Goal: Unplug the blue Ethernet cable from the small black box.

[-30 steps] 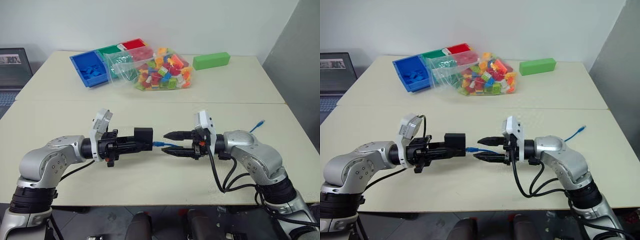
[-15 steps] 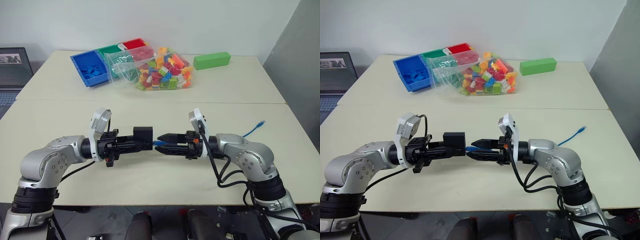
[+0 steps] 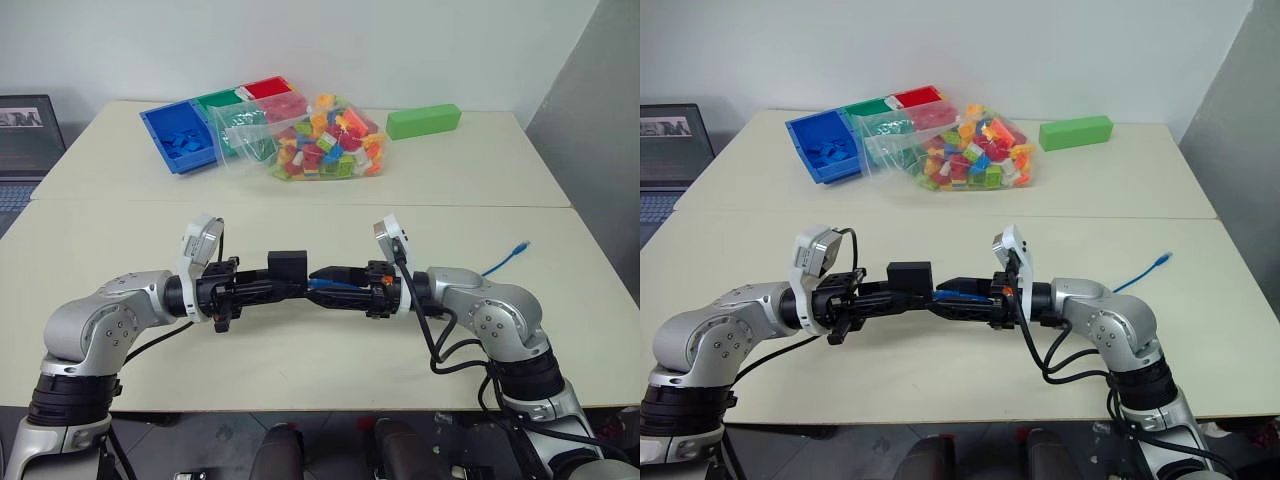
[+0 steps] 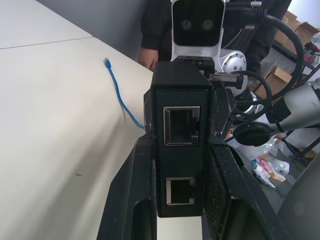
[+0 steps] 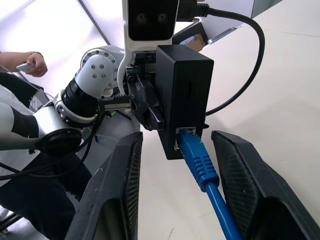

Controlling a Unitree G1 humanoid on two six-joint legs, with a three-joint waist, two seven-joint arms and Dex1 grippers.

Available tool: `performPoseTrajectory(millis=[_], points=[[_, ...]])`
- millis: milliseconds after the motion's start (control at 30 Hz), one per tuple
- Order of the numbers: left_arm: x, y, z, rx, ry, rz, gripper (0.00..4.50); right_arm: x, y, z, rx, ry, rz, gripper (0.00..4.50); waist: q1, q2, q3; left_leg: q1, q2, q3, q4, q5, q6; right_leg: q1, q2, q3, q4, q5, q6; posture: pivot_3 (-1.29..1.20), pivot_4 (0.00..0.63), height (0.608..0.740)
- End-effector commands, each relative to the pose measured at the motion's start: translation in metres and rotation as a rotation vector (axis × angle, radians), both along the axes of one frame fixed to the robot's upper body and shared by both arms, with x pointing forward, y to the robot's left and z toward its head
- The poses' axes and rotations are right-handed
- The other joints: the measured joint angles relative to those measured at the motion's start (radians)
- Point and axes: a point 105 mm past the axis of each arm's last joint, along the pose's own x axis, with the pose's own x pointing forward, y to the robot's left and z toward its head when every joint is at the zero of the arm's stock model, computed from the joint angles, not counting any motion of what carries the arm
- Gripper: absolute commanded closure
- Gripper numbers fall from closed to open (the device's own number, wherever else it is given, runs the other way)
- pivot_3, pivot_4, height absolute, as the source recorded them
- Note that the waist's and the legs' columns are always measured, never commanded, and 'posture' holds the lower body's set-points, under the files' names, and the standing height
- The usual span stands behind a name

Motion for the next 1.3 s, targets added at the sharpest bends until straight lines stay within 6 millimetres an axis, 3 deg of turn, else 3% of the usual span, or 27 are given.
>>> performPoseTrajectory(millis=[33, 167, 467, 800, 933, 1000, 1200, 1300], points=[[0.001, 0.001, 0.013, -0.026, -0.049, 0.002, 3.72, -0.003, 0.001, 0.012, 0.039, -0.026, 0.021, 2.2, 0.0, 0.0, 0.0, 0.0, 0.0, 0.0, 0.0, 0.0, 0.0, 0.0, 0.0, 0.0, 0.0, 0.0, 0.0, 0.0, 0.15, 0.74], [0.001, 0.001, 0.012, -0.024, -0.048, 0.002, 3.72, -0.003, 0.001, 0.012, 0.037, -0.028, 0.025, 2.2, -0.002, 0.0, 0.0, 0.0, 0.0, 0.0, 0.0, 0.0, 0.0, 0.0, 0.0, 0.0, 0.0, 0.0, 0.0, 0.0, 0.15, 0.74], [-0.001, 0.001, 0.009, -0.021, -0.044, -0.005, 3.72, -0.005, 0.002, 0.011, 0.028, -0.032, 0.041, 4.09, -0.004, 0.0, 0.0, 0.0, 0.0, 0.0, 0.0, 0.0, 0.0, 0.0, 0.0, 0.0, 0.0, 0.0, 0.0, 0.0, 0.15, 0.74], [-0.001, 0.0, 0.009, -0.024, -0.041, -0.014, 3.72, -0.007, 0.001, 0.012, 0.027, -0.024, 0.061, 4.14, -0.004, 0.0, 0.0, 0.0, 0.0, 0.0, 0.0, 0.0, 0.0, 0.0, 0.0, 0.0, 0.0, 0.0, 0.0, 0.0, 0.15, 0.74], [-0.001, 0.014, 0.007, 0.006, -0.042, 0.024, 3.72, 0.0, -0.012, 0.007, 0.002, 0.003, 0.028, 4.15, -0.004, 0.0, 0.0, 0.0, 0.0, 0.0, 0.0, 0.0, 0.0, 0.0, 0.0, 0.0, 0.0, 0.0, 0.0, 0.0, 0.15, 0.74], [0.0, 0.019, 0.007, 0.016, -0.042, 0.043, 3.72, 0.002, -0.019, 0.005, -0.009, 0.017, 0.01, 4.44, -0.004, 0.0, 0.0, 0.0, 0.0, 0.0, 0.0, 0.0, 0.0, 0.0, 0.0, 0.0, -0.001, 0.0, 0.0, 0.0, 0.15, 0.74], [0.001, 0.027, 0.008, 0.029, -0.052, 0.087, 3.72, 0.008, -0.039, 0.001, -0.04, 0.029, -0.046, 4.46, -0.004, 0.0, 0.0, 0.0, 0.0, 0.001, 0.0, 0.0, 0.0, -0.001, 0.0, 0.0, -0.001, 0.0, 0.001, 0.0, 0.15, 0.74], [0.001, 0.03, 0.007, 0.034, -0.055, 0.113, 3.72, 0.021, -0.049, 0.001, -0.047, 0.004, -0.126, 4.46, -0.005, 0.0, 0.0, 0.0, 0.0, 0.001, -0.001, 0.0, 0.0, -0.001, 0.0, 0.001, -0.001, 0.0, 0.001, 0.0, 0.15, 0.74]])
